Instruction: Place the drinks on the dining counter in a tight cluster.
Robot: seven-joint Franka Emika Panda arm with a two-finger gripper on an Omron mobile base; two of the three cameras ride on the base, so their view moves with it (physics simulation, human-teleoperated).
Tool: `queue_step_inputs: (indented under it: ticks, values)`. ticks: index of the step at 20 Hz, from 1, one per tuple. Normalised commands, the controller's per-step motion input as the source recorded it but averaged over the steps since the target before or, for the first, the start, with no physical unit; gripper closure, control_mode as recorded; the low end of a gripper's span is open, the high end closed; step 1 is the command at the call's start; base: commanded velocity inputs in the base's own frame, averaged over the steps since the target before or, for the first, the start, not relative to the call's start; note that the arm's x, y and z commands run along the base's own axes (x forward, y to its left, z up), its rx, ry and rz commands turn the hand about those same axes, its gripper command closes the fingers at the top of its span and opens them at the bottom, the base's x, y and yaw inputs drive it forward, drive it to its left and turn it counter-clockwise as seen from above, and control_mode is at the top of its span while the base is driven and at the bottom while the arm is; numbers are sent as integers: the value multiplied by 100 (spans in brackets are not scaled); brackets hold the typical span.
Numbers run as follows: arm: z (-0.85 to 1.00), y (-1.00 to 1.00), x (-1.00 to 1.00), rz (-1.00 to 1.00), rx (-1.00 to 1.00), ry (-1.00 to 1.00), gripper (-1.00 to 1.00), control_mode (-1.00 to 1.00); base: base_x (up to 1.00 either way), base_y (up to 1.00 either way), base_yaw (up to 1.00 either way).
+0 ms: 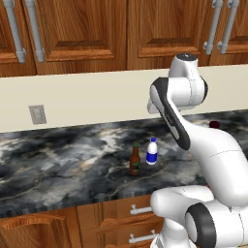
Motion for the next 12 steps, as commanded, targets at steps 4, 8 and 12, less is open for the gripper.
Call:
queue_step_inputs:
  ticks: [4,8,12]
  values:
    - [0,0,1,0,0,0,-100,-100,0,0,0]
    - [-12,-2,0,-1,0,-4,-100,-100,0,0,0]
    - [-9,-21,0,-2,0,0,-100,-100,0,0,0]
